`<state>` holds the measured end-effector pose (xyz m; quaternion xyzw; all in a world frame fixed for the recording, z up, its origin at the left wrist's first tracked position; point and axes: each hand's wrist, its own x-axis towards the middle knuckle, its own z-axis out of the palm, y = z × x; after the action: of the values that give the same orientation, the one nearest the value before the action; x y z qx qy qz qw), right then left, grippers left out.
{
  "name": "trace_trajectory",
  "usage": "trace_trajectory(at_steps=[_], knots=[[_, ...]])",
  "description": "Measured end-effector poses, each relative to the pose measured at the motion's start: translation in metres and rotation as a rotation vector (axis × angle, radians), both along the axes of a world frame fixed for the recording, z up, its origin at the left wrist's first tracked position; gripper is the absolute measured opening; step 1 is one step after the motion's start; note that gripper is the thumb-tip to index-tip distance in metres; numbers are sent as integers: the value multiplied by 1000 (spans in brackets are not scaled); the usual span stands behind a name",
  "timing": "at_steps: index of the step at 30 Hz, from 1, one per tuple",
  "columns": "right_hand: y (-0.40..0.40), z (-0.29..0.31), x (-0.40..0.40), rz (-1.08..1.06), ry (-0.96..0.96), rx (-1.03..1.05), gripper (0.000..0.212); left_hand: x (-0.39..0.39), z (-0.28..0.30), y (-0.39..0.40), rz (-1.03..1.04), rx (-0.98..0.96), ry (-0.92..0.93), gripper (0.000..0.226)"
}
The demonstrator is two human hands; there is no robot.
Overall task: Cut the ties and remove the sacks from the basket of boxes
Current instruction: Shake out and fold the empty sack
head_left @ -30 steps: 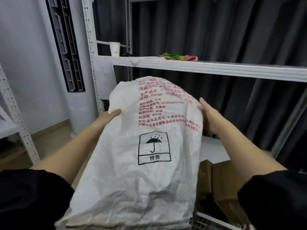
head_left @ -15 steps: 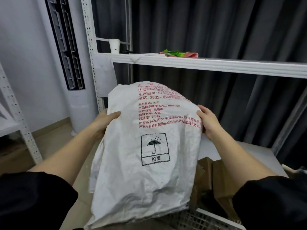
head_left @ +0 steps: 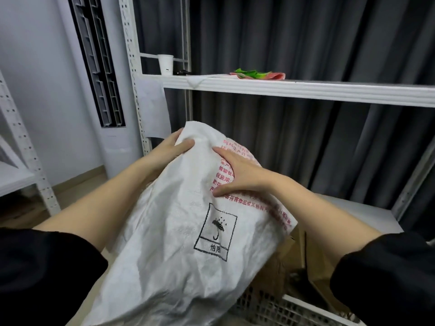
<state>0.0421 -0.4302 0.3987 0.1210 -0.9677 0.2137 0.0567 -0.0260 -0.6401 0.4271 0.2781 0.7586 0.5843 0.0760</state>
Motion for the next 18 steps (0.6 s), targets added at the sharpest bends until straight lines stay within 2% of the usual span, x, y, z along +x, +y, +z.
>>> trace_trajectory(at_steps=[1, 3, 4, 6, 10, 12, 13, 16, 17, 18], knots=[[-1, -3, -2, 3, -51, -75, 113, -2, 0, 0, -19, 3, -24, 44], [-1, -6, -4, 4, -162, -220, 107, -7, -1, 1, -66, -13, -84, 85], [-1, -7, -3, 5, -209, -281, 102, -8, -1, 4, -94, -31, -104, 97], [-2, -10, 2, 8, -254, -368, 83, -6, -1, 9, -114, -78, -87, 95], [-1, -21, -4, -145, -182, -483, 9, -2, 4, 15, -71, -134, -90, 60], [-2, -22, -11, -295, -128, -486, 31, -3, 15, 14, -28, -209, -16, 42], [1, -24, -13, -367, -110, -467, 34, -2, 21, 14, 13, -220, 40, 37], [10, -26, -5, -527, 47, -535, 18, 8, 37, 18, 165, -171, 290, 43], [13, -25, -3, -595, 36, -601, 32, 20, 40, 20, 199, -99, 426, 47], [16, -24, -4, -660, 70, -544, 47, 38, 41, 22, 207, 12, 593, 49]])
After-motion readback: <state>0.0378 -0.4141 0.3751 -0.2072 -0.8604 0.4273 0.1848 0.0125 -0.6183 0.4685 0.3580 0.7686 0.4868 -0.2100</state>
